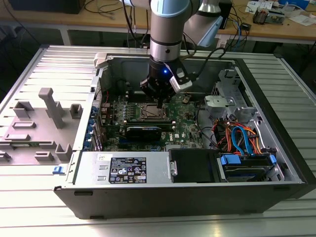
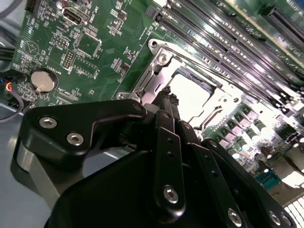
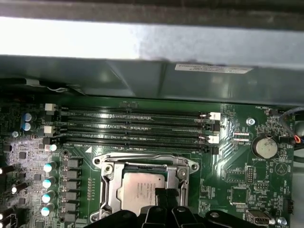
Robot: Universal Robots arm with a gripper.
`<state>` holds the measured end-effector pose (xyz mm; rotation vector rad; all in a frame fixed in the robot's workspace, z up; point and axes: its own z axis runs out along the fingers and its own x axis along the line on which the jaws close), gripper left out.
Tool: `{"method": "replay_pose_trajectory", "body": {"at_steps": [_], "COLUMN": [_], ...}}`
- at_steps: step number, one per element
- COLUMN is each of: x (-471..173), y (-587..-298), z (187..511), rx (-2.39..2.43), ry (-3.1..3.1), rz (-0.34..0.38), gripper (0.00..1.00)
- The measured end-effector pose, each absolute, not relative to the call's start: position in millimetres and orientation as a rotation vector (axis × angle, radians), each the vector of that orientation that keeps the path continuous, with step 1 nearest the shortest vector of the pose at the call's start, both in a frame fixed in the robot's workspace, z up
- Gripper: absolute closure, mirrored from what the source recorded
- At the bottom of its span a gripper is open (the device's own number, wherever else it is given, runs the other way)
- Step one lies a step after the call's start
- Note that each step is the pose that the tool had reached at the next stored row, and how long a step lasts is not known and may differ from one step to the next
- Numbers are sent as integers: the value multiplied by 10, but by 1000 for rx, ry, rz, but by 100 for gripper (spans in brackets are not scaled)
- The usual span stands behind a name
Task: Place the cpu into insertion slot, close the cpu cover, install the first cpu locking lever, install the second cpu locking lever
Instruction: 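Install the second cpu locking lever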
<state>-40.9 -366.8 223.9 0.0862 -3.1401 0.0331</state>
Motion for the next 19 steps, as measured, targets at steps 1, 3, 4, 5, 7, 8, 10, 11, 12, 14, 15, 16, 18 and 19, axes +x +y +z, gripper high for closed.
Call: {"method": "replay_pose_trajectory", "body": {"at_steps": [1, 3, 4, 5, 7, 8, 10, 11, 12, 14, 15, 16, 18, 19], "x": [-409, -409, -409, -409, -409, -409, -409, -410, -410, -412, -412, -412, -413, -413], "y": [-3682, -3706, -3715, -3720, -3721, -3722, -3723, -3724, -3724, -3724, -3724, -3724, -3725, -3724], "z": [2243, 2243, 2243, 2240, 2211, 2195, 2160, 2160, 2160, 2170, 2181, 2203, 2267, 2267], "rx": [86, 86, 86, 86, 86, 86, 86, 86, 86, 86, 86, 86, 86, 86], "ry": [-3140, -3140, -3140, -3140, -3140, -3140, -3140, -3140, -3140, -3140, -3140, -3140, -3140, -3140], "rz": [34, 34, 34, 34, 34, 34, 34, 34, 34, 34, 34, 34, 34, 34], "gripper": [89, 89, 89, 89, 89, 89, 89, 89, 89, 89, 89, 89, 89, 89]}}
